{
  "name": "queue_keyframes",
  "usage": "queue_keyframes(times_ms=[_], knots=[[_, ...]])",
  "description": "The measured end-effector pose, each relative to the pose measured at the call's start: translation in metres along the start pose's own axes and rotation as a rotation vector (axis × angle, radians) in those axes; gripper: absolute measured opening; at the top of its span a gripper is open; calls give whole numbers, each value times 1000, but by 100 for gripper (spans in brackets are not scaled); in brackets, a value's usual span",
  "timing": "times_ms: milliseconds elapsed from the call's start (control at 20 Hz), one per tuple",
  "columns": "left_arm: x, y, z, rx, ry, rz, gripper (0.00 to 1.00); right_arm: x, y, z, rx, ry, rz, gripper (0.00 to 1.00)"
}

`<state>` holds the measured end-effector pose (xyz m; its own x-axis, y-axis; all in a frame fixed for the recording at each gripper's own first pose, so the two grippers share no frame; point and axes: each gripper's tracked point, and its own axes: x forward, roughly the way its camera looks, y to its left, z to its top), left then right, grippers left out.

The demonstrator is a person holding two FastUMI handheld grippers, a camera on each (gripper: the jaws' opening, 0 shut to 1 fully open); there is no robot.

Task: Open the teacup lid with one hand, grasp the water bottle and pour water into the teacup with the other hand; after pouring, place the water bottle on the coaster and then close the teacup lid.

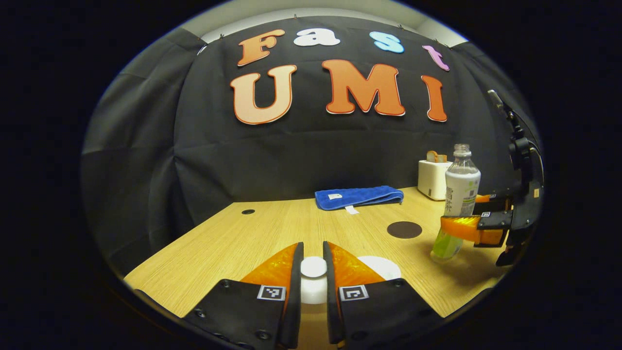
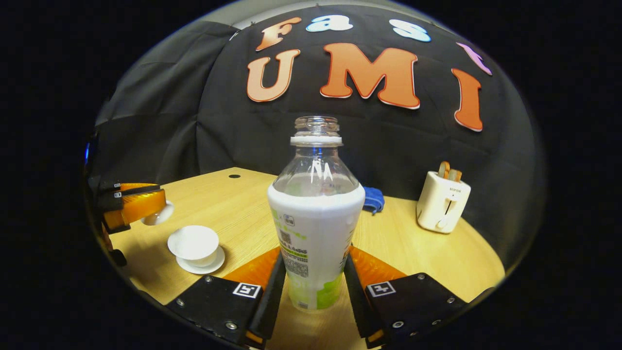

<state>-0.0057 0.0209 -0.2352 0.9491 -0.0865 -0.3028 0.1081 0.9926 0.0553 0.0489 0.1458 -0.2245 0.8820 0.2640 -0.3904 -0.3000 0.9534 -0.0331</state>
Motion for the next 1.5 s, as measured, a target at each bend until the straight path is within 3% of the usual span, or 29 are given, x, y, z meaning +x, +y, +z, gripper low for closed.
queue_keyframes(times_ms=[350,550,1000,1200,1350,1500], knots=[[-13,35,-11,-26,7,59,24,-1,-1,19,-439,-24,-114,64],[-17,51,-18,-39,13,83,26,1,18,16,-658,-34,-109,64],[-32,78,-28,-45,16,116,26,13,28,15,-941,-49,-129,67],[-35,84,-31,-31,14,114,26,18,33,21,-1056,-77,-148,64],[-39,90,-30,-34,11,113,26,17,36,26,-1119,-96,-148,67],[-41,98,-31,-31,8,117,26,17,41,31,-1175,-108,-151,64]])
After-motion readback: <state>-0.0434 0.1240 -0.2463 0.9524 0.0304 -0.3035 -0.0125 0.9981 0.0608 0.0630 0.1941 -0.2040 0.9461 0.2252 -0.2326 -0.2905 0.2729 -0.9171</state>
